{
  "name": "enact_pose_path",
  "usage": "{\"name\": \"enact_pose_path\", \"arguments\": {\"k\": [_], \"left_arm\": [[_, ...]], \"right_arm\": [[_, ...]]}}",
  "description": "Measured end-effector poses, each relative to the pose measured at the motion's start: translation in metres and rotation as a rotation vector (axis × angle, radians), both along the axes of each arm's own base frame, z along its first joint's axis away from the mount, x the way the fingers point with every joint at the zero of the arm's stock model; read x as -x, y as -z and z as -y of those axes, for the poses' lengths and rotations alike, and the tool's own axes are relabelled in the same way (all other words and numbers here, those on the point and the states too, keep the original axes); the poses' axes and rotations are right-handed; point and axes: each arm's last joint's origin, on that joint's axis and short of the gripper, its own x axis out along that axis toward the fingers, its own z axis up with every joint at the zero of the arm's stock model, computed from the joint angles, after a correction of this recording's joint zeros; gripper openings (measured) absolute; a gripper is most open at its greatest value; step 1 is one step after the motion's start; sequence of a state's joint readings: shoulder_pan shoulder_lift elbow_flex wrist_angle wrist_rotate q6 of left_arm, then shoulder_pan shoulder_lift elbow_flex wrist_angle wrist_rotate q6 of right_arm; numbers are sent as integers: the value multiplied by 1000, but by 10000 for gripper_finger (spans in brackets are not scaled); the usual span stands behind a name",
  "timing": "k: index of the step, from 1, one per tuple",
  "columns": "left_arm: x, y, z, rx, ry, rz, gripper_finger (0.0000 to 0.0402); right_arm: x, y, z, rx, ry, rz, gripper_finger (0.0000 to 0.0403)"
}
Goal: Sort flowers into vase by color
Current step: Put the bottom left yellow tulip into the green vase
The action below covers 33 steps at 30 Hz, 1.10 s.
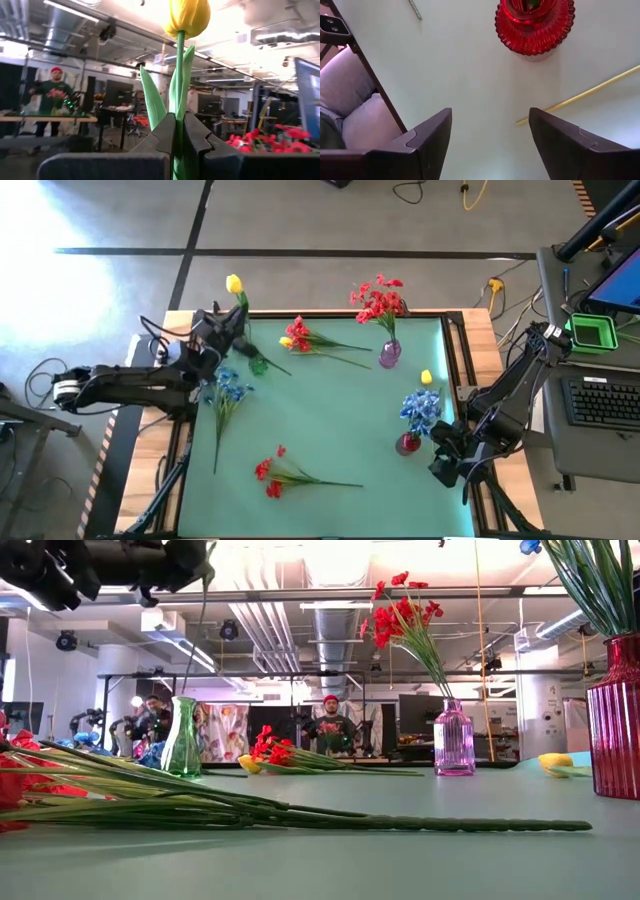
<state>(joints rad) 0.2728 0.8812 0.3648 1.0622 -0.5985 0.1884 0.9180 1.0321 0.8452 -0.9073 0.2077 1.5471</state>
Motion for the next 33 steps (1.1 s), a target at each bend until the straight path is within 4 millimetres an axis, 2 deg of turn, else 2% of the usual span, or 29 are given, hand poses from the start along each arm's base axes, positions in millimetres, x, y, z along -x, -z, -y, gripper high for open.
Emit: {"name": "enact_pose_path", "arguments": {"k": [12,21,25,33], "left_arm": [[-2,6,-13,56,-53,19,0],[-9,15,-16,98,-48,2,0],[-9,18,-17,147,-98,15,0],[-7,26,-15,182,-72,22,4]], "right_arm": [[0,0,0,2,-2,2,253],[0,0,0,0,-2,3,267],[0,0,0,-3,-2,4,272],[0,0,0,-3,-3,4,270]]}}
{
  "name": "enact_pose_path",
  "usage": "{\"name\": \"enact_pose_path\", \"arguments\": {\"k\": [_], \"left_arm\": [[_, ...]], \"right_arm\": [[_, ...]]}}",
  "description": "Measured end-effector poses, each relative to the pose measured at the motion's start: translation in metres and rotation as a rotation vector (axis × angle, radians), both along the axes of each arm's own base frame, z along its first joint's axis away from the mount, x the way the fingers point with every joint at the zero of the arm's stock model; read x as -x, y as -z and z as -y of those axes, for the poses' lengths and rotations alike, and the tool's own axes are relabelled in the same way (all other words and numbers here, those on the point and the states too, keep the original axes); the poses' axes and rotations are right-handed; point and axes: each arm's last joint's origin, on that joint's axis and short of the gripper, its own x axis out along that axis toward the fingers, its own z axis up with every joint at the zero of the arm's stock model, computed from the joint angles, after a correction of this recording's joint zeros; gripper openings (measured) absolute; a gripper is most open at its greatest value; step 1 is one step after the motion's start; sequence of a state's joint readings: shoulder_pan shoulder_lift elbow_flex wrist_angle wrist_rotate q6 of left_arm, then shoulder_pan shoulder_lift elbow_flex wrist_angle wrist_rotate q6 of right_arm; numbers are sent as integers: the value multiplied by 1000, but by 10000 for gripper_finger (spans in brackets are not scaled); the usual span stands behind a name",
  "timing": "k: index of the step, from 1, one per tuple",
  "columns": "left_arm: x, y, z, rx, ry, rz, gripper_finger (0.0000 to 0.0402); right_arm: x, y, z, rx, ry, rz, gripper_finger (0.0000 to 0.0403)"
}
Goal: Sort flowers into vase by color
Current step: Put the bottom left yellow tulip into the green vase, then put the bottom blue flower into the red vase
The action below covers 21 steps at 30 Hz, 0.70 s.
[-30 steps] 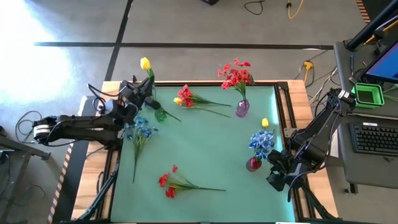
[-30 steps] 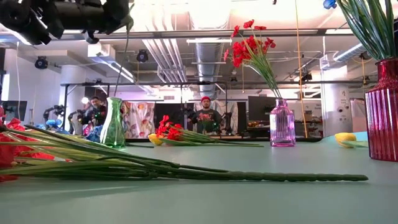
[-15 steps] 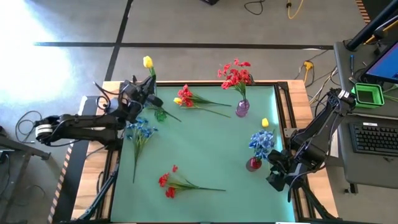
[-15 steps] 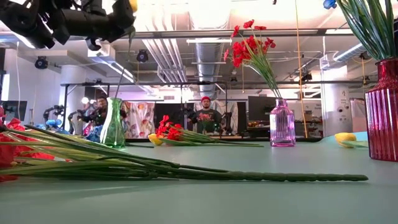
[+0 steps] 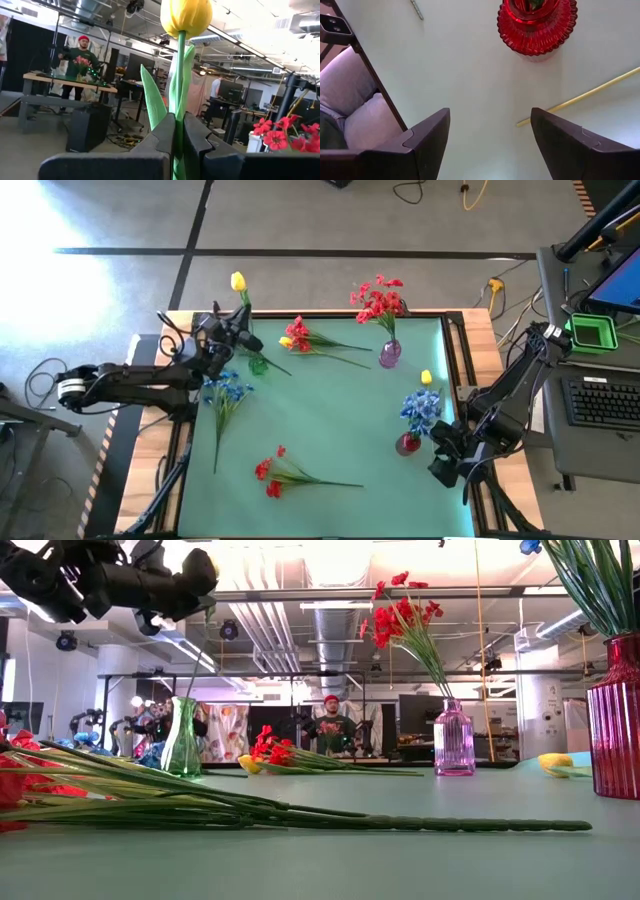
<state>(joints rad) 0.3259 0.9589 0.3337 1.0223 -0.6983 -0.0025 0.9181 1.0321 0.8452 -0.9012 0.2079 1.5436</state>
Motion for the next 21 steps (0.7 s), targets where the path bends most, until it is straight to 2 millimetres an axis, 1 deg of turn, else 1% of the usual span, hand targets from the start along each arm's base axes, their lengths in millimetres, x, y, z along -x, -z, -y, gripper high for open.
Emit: {"name": "enact_pose_path", "arguments": {"k": [9,21], "left_arm": [[1,3,5,4,25,4,55],[-2,5,10,12,55,-19,150]], "right_arm": [[0,0,0,0,-1,0,278],[0,0,0,-2,-1,1,279]]}}
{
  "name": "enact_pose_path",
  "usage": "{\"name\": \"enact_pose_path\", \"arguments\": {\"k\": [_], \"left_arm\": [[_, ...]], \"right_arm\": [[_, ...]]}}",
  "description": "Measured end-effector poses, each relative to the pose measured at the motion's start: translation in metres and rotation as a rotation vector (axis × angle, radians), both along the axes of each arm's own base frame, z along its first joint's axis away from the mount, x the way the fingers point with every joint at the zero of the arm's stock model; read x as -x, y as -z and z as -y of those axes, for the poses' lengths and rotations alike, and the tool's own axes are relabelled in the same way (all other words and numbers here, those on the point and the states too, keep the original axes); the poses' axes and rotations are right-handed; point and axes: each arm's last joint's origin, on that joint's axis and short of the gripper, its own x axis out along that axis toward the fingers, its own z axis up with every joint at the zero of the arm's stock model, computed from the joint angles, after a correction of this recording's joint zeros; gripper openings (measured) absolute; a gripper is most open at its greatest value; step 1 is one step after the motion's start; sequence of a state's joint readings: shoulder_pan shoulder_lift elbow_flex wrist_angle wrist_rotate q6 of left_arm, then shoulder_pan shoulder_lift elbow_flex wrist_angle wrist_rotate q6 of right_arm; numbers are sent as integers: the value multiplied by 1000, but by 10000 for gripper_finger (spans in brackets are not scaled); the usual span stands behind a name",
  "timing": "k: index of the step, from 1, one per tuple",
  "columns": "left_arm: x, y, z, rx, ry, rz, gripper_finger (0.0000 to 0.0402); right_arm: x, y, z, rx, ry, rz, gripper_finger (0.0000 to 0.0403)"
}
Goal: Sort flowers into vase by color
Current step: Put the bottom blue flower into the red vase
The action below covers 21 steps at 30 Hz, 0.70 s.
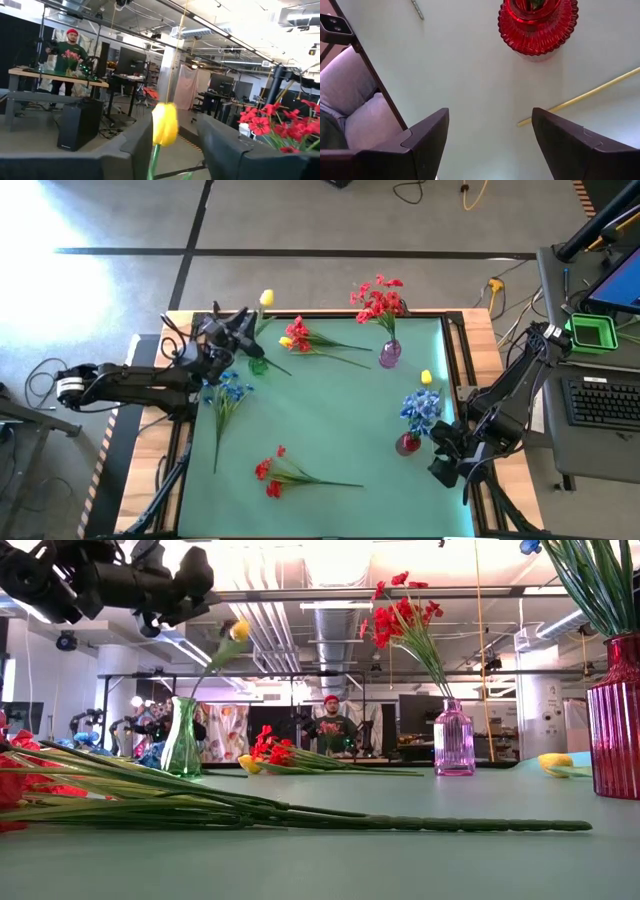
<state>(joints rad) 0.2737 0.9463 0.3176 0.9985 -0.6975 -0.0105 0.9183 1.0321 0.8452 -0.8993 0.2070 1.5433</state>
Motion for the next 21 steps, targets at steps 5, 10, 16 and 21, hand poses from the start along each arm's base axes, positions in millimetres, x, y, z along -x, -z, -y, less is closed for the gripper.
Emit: {"name": "enact_pose_path", "arguments": {"k": [5,10,16,21], "left_arm": [[-1,0,4,3,20,-12,184],[-1,-2,13,0,78,-8,201],[-9,-1,44,-24,311,-32,200],[-17,1,75,45,454,-145,200]], "right_arm": [[0,0,0,3,-6,1,279],[0,0,0,5,-9,2,279],[0,0,0,5,-9,2,279],[0,0,0,5,-9,3,279]]}}
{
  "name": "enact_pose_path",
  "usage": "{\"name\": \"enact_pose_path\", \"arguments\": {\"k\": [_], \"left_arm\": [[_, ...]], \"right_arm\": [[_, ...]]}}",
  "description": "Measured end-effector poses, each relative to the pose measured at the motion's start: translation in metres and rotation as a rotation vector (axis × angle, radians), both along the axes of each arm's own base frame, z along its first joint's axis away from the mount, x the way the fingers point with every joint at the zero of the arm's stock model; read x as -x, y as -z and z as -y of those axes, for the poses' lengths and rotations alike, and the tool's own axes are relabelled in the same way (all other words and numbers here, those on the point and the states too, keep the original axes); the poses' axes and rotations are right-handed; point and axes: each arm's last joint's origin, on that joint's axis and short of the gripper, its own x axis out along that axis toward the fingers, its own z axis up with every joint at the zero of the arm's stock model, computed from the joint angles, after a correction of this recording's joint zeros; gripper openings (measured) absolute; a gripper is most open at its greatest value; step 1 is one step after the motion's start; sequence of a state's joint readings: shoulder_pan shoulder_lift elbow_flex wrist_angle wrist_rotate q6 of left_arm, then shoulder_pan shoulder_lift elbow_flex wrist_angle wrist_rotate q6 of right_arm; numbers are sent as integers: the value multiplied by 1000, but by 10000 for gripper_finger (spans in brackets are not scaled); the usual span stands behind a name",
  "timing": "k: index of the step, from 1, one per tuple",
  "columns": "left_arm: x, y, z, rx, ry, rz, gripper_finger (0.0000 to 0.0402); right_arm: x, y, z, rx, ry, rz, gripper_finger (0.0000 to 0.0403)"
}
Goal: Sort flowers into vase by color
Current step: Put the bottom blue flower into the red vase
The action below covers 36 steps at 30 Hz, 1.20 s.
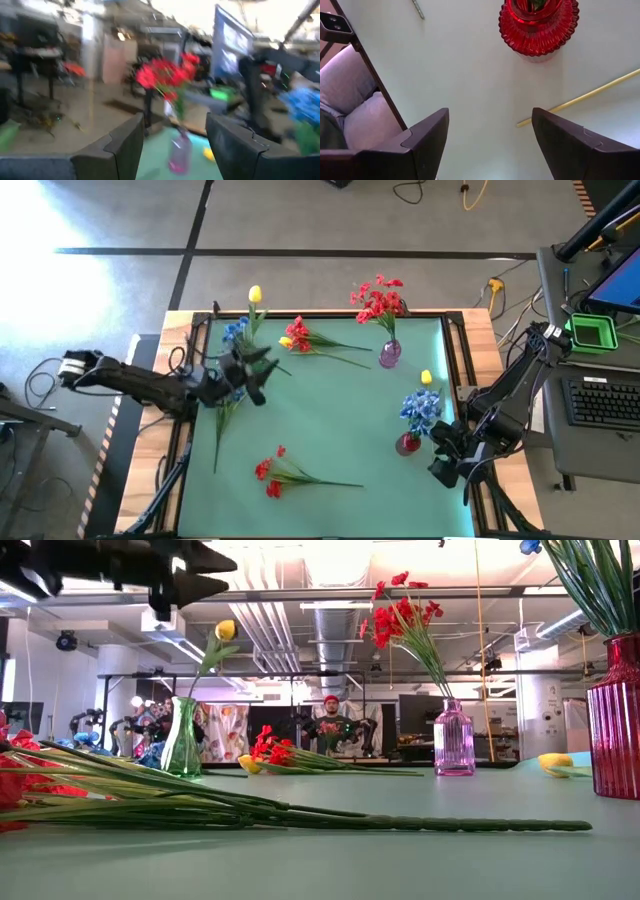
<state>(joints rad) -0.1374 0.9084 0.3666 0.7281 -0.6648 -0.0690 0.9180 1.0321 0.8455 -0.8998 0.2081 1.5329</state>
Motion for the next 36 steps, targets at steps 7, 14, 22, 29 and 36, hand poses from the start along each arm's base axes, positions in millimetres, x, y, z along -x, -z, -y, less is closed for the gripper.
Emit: {"name": "enact_pose_path", "arguments": {"k": [7,14,22,29,36], "left_arm": [[-12,-8,33,147,45,-277,200],[-8,-20,53,434,-36,-544,200],[-12,-21,71,561,-128,-795,200],[-21,-5,80,649,-131,-921,200],[-17,6,82,753,-145,-1035,201]], "right_arm": [[0,0,0,1,0,0,279],[0,0,0,1,0,2,279],[0,0,0,4,-5,3,279],[0,0,0,-13,8,-12,279],[3,0,-2,-102,33,-111,279]]}}
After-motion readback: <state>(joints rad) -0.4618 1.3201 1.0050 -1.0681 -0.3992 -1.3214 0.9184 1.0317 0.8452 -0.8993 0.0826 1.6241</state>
